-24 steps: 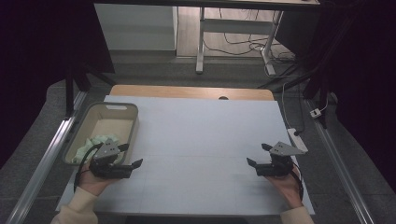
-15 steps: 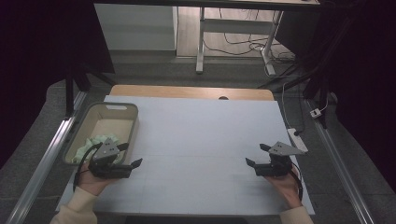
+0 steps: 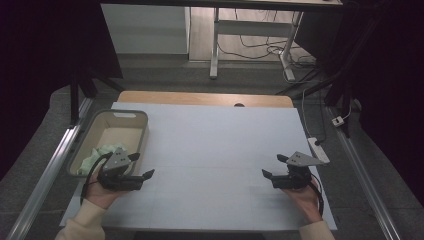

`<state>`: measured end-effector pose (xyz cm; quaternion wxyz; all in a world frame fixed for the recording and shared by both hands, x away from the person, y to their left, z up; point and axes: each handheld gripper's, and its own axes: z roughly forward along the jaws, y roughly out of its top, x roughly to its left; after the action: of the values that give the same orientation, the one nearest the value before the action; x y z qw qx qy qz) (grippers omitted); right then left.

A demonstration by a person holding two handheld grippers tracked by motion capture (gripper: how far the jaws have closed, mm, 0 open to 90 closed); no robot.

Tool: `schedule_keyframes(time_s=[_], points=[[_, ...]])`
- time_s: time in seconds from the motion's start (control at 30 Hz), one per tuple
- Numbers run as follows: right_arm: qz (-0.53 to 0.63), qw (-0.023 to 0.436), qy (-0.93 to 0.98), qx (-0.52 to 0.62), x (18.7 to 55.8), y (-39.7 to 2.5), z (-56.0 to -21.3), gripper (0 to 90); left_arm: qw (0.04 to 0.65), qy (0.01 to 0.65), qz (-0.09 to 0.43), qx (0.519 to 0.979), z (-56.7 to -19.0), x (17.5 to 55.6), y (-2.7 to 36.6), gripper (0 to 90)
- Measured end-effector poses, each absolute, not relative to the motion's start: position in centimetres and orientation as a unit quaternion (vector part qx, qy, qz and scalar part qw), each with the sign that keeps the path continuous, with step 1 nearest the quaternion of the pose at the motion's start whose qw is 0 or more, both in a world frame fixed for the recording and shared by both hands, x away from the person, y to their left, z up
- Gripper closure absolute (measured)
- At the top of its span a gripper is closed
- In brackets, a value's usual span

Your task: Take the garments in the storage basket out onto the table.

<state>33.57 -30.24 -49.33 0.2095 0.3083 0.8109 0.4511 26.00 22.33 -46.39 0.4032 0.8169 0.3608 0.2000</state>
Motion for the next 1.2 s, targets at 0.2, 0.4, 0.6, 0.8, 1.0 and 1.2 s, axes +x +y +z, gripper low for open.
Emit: schedule_keyframes(time_s=[0.2,0.4,0.6,0.8,1.0,1.2], points=[[0.452,0.212,0.81,0.309,33.4,-30.3,-49.2,16.3,0.404,0.361,0.198,0.817,-46.3,26.1,22.4,23.9],[0.452,0.212,0.811,0.306,33.5,-30.2,-49.3,16.4,0.398,0.359,0.203,0.819,-45.9,26.3,22.5,24.0],[0.451,0.21,0.812,0.306,33.7,-30.2,-49.4,16.5,0.388,0.358,0.208,0.824,-45.3,26.9,22.3,24.2],[0.455,0.21,0.809,0.307,33.6,-30.2,-49.4,16.5,0.387,0.365,0.208,0.821,-44.8,27.3,22.6,24.2],[0.454,0.205,0.81,0.311,33.7,-30.2,-49.5,16.5,0.389,0.37,0.208,0.818,-44.2,27.6,23.0,24.3],[0.456,0.201,0.808,0.313,33.7,-30.3,-49.5,16.5,0.394,0.376,0.205,0.813,-43.2,28.1,23.6,24.3]])
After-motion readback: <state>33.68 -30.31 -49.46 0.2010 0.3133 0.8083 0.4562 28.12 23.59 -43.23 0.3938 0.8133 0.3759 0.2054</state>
